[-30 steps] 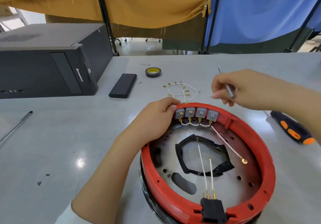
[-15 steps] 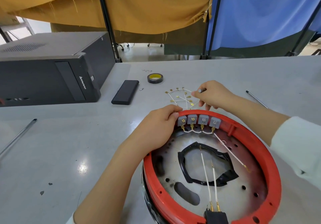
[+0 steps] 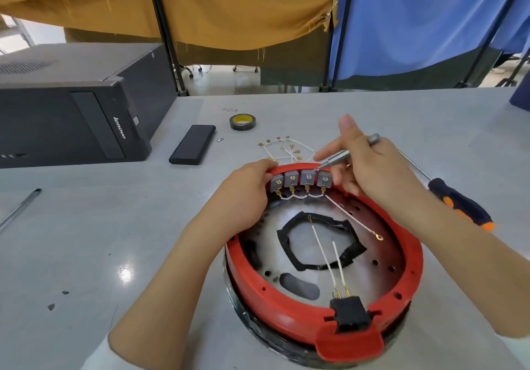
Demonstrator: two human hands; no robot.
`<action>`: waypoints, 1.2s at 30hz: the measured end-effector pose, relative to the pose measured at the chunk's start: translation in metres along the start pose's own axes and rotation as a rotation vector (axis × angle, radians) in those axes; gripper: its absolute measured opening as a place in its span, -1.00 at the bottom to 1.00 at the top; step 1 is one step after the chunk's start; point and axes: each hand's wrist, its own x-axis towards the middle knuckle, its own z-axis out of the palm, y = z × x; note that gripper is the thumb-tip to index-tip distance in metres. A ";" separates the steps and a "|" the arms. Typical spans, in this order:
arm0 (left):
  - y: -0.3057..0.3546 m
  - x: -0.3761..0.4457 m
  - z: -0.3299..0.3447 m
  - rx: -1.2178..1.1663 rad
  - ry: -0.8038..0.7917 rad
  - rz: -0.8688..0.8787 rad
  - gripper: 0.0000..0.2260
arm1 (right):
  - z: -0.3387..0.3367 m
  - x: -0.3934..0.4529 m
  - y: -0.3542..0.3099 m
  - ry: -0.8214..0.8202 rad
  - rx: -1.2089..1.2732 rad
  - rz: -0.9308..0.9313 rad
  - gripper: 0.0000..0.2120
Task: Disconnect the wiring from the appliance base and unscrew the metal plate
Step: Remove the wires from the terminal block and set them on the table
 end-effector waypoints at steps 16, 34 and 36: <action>0.025 0.017 -0.001 0.141 -0.057 0.011 -0.67 | 0.002 0.022 0.031 0.224 -0.436 -0.106 -0.64; 0.012 0.019 0.005 0.099 -0.020 0.022 -0.72 | 0.006 0.036 0.030 0.253 -0.408 -0.170 -0.69; 0.012 0.019 0.005 0.100 -0.016 0.029 -0.72 | 0.005 0.037 0.031 0.249 -0.390 -0.171 -0.67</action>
